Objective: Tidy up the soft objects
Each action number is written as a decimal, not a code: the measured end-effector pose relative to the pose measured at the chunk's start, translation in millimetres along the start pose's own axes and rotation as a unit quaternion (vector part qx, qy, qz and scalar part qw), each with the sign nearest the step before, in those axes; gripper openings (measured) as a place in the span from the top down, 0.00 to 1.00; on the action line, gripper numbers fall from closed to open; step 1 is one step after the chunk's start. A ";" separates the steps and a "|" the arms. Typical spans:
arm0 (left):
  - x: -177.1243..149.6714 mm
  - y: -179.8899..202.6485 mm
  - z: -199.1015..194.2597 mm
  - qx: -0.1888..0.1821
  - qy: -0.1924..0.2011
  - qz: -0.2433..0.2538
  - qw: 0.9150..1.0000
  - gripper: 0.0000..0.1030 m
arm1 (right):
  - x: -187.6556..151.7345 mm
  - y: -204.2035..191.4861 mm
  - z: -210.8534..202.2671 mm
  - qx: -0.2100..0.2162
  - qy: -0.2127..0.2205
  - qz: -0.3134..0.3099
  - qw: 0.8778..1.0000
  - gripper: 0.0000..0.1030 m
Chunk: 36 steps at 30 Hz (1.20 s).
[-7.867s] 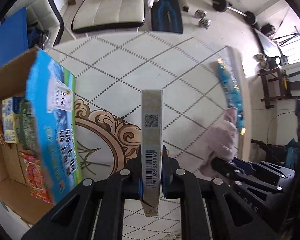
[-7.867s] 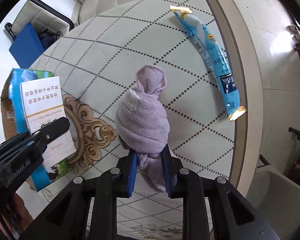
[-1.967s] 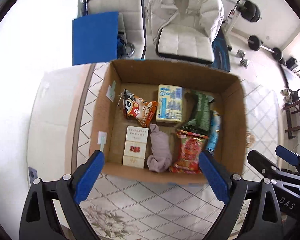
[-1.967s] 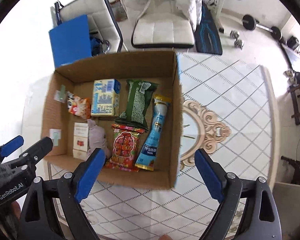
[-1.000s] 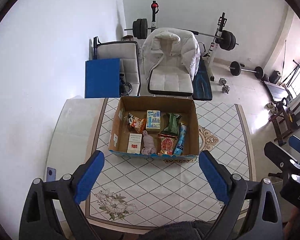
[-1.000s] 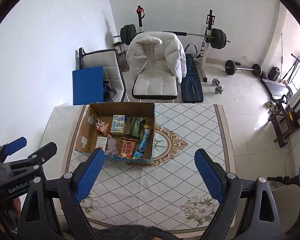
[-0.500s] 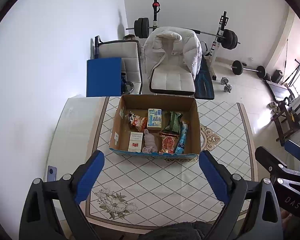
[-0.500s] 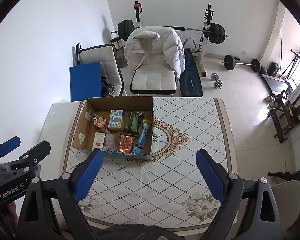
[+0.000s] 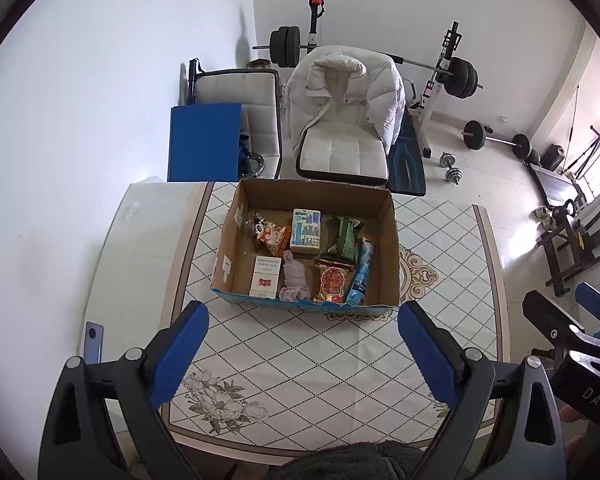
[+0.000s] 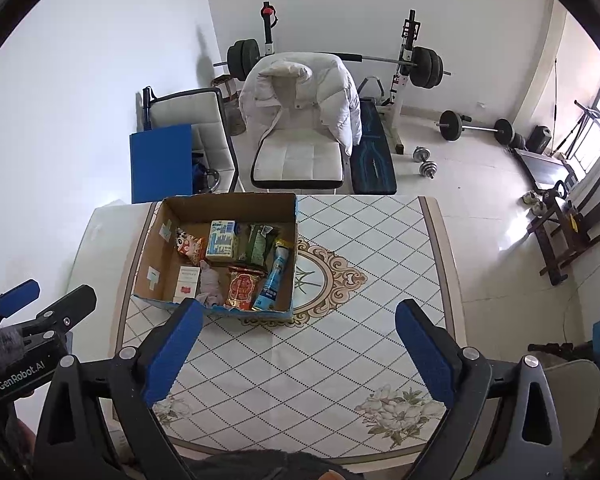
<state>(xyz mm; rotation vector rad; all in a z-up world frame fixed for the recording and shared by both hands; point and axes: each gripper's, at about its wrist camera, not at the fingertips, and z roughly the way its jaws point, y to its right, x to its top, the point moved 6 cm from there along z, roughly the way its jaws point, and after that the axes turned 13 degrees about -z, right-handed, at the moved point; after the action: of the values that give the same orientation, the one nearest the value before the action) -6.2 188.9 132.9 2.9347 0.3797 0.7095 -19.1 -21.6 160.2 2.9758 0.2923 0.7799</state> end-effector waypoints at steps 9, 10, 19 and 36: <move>-1.1 -0.8 -1.5 0.005 0.006 0.002 1.000 0.06 | 0.4 -1.1 1.0 0.006 -0.002 0.000 1.000 0.04; -1.3 -0.8 -1.5 0.005 0.006 0.002 1.000 0.06 | 0.4 -1.4 1.3 0.006 -0.002 0.001 1.000 0.04; -6.0 -0.1 -1.8 0.009 0.006 0.003 1.000 0.06 | -3.2 -0.5 3.1 0.011 0.000 0.003 1.000 0.04; -4.7 2.9 -5.1 0.006 0.006 0.010 1.000 0.06 | -7.4 3.4 1.0 0.004 0.002 0.006 1.000 0.04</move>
<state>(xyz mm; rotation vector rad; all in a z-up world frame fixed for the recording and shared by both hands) -12.0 185.0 135.8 2.9496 0.3580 0.7306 -24.4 -26.4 156.1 2.9869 0.2785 0.7879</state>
